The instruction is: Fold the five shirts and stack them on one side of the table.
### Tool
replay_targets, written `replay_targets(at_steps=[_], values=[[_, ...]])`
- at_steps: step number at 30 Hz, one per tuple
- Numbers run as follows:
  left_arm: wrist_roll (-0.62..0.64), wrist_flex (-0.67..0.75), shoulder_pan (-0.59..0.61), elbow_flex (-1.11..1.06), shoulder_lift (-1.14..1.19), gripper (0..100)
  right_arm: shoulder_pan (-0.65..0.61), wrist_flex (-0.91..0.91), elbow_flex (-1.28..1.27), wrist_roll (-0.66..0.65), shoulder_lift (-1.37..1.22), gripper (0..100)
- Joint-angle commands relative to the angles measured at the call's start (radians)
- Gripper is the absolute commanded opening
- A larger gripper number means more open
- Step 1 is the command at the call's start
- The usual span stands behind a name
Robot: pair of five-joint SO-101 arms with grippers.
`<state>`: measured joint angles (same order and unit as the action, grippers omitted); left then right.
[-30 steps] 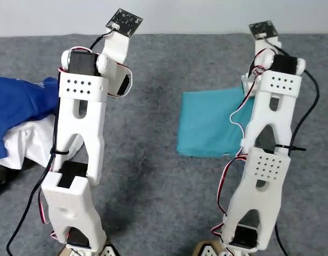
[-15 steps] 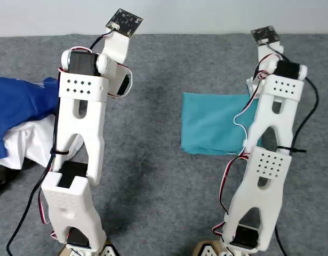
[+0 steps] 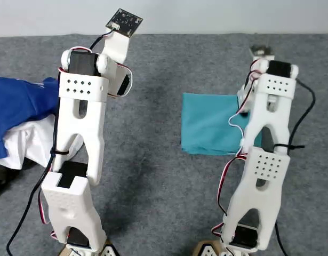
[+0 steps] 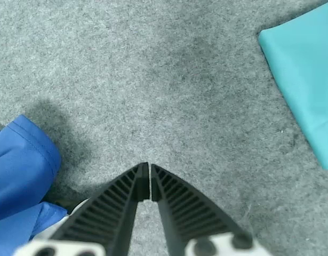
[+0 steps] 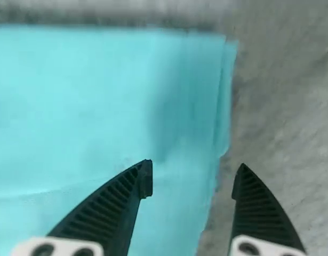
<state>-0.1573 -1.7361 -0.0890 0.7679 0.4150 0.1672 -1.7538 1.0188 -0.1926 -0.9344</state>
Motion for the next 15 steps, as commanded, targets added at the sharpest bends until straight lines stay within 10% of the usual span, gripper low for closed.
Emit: replay_targets(at_steps=[1,15], values=[[-0.008,-0.018,0.006,0.002,-0.064,2,-0.027,-0.039,-0.058,0.044,0.071,25.1],[-0.008,-0.018,0.008,0.002,-0.068,2,-0.074,-0.039,-0.069,-0.044,-0.068,2.0]])
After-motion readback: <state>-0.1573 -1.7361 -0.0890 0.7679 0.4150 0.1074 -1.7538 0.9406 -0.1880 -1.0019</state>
